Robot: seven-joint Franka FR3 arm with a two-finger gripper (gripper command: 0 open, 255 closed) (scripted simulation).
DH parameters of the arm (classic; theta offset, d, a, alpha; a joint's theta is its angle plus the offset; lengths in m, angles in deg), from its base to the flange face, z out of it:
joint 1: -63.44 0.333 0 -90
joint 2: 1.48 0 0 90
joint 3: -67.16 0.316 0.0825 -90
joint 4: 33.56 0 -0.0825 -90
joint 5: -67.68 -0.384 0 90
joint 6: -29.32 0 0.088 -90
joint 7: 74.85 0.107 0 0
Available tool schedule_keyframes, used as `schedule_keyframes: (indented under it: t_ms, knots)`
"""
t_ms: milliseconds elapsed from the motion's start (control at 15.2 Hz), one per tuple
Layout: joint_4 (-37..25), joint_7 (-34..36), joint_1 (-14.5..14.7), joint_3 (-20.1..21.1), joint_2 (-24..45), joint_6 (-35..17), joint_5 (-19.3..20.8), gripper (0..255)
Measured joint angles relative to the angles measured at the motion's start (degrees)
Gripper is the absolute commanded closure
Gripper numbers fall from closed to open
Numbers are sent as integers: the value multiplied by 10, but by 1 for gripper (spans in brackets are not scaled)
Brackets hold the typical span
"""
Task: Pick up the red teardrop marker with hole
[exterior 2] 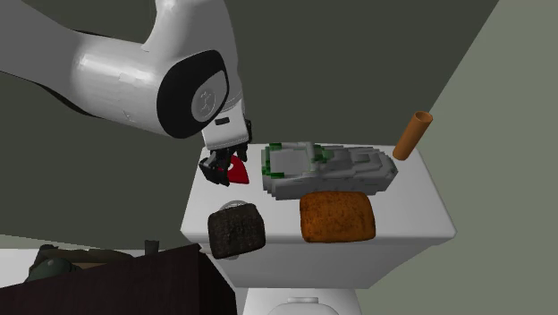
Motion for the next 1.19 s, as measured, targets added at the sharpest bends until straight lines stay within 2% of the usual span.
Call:
schedule_keyframes:
  t_ms: [264, 726, 1188]
  knots:
    - [-1, -10, -6, 7, -9, 7, -13, 255]
    - [-7, -66, -35, 42, -69, 50, -92, 255]
    - [-18, -118, -46, 56, -131, 97, -167, 255]
